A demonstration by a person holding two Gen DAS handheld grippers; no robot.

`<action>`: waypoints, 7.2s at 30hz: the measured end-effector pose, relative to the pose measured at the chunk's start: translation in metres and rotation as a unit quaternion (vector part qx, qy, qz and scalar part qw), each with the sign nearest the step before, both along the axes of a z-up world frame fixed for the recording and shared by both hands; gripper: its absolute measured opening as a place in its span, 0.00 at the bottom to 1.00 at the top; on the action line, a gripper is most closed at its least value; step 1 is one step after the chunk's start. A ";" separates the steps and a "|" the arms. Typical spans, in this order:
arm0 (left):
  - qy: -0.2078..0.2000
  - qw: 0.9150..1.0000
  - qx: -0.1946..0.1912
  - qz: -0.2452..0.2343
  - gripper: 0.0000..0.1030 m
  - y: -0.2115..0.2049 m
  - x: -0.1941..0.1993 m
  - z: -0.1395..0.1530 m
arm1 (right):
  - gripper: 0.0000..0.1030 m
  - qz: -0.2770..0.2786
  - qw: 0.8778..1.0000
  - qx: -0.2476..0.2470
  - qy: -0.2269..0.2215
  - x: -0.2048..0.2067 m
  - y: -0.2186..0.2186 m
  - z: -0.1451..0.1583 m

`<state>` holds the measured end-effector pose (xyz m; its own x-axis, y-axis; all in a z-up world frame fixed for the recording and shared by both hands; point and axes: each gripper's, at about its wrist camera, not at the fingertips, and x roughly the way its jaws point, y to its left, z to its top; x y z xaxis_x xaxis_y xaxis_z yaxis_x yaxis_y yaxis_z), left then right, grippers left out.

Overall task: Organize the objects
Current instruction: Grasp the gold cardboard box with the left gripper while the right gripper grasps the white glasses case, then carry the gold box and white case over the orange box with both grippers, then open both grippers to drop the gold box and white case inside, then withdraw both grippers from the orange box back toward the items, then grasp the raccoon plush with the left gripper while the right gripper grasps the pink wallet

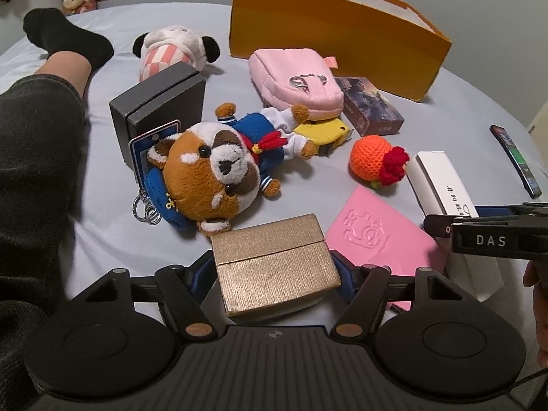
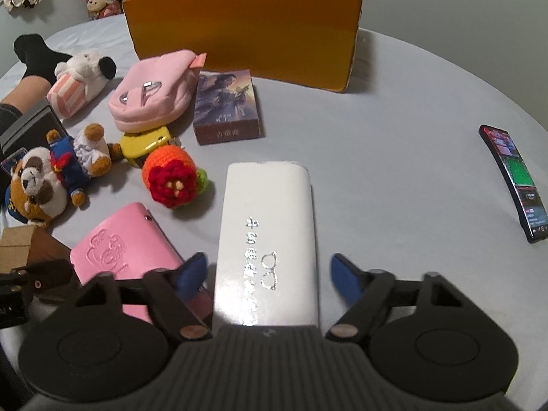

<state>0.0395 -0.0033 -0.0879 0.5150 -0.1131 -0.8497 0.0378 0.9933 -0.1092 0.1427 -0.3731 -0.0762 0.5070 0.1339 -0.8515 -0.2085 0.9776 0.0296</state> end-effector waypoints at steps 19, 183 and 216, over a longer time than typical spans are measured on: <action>-0.052 0.998 -0.001 -0.038 0.76 -0.003 0.014 0.044 | 0.60 -0.002 0.999 0.033 -0.025 -0.005 -0.017 0.027; -0.263 0.944 -0.198 0.002 0.82 -0.039 0.014 0.303 | 0.94 -0.134 0.980 0.125 -0.075 -0.036 -0.078 0.139; -0.138 0.977 0.109 -0.123 0.81 -0.049 0.052 0.056 | 0.99 0.168 0.974 0.025 -0.150 -0.077 0.012 0.064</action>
<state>0.0912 -0.0525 -0.0314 0.7082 -0.0948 -0.6997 0.2771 0.9488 0.1519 0.0658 -0.3615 -0.0122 0.6527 0.3717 -0.6601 -0.5222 0.8520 -0.0365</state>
